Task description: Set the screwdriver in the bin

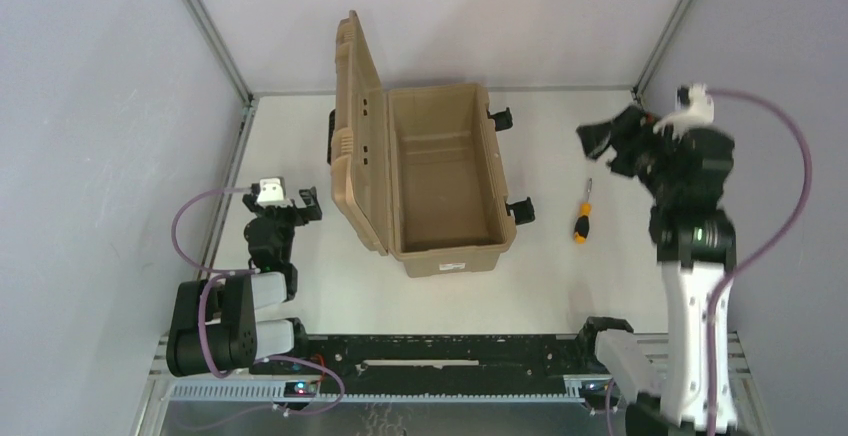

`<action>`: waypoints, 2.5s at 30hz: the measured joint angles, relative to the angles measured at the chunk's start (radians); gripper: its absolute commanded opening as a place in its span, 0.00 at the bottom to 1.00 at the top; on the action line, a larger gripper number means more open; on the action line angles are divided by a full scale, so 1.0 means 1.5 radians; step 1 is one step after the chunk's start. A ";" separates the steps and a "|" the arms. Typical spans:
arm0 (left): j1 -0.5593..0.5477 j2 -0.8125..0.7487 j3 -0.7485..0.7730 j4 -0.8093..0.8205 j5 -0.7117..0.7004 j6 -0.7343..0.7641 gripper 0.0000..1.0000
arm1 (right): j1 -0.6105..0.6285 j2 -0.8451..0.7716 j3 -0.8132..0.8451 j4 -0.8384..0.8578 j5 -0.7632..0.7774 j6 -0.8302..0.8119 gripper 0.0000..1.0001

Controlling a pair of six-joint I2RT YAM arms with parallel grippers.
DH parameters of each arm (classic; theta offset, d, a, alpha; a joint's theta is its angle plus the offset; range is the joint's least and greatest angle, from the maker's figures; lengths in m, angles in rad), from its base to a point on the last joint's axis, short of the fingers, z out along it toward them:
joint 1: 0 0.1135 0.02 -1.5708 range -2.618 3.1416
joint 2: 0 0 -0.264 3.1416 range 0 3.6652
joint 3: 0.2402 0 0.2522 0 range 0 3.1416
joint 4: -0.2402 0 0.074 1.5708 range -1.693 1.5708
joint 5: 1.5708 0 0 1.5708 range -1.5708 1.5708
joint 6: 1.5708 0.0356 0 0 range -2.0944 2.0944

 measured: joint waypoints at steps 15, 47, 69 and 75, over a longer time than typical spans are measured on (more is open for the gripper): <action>0.000 0.000 0.000 0.000 0.000 0.000 1.00 | -0.025 0.698 0.178 -0.211 0.252 -0.110 0.73; 0.000 0.000 0.000 0.000 0.000 0.000 1.00 | 0.032 0.494 0.290 -0.419 0.273 -0.141 0.00; 0.000 0.000 0.000 0.000 0.000 0.000 1.00 | 0.567 0.811 0.641 -0.374 0.323 -0.167 0.00; 0.000 0.000 0.000 0.000 0.000 0.000 1.00 | 0.528 0.944 0.615 -0.336 0.305 -0.146 0.00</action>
